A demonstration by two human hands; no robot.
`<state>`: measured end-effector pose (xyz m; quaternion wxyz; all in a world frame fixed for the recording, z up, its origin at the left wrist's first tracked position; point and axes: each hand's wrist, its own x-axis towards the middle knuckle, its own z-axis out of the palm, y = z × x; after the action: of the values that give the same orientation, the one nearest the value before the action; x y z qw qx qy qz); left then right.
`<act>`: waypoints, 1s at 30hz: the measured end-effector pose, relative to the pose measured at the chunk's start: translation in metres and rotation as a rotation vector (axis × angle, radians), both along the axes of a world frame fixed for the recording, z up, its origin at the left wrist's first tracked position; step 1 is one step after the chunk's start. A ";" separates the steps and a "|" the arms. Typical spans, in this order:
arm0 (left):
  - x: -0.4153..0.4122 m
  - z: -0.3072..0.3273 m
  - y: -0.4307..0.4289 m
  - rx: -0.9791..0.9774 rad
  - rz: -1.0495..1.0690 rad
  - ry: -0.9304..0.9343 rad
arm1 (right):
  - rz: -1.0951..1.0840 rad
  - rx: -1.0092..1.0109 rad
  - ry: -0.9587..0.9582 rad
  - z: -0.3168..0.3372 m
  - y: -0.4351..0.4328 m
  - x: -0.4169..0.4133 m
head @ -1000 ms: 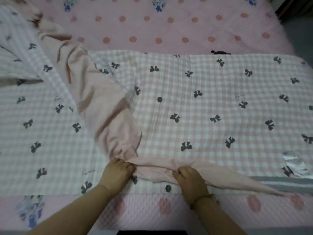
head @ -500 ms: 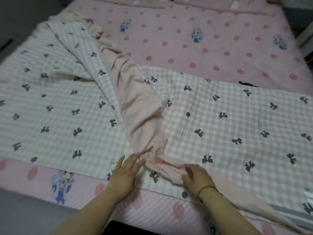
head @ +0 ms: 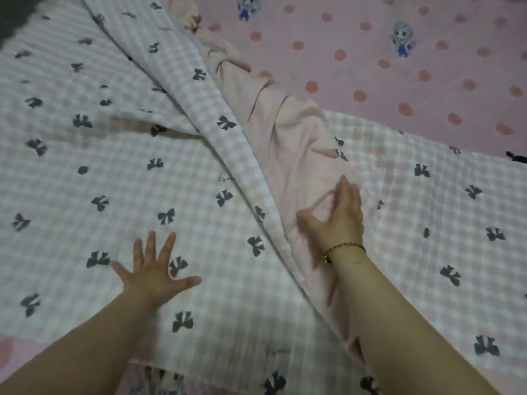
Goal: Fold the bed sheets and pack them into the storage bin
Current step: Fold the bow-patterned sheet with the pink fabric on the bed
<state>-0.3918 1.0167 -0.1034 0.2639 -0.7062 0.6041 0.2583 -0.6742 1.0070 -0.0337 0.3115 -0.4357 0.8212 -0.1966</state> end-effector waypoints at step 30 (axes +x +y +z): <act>0.021 -0.010 -0.019 0.150 -0.072 0.082 | 0.362 -0.248 0.418 -0.027 -0.013 0.075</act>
<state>-0.3705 0.9981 -0.1133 0.3002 -0.6512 0.6183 0.3218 -0.5989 0.9941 -0.0611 0.1103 -0.6406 0.7464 -0.1427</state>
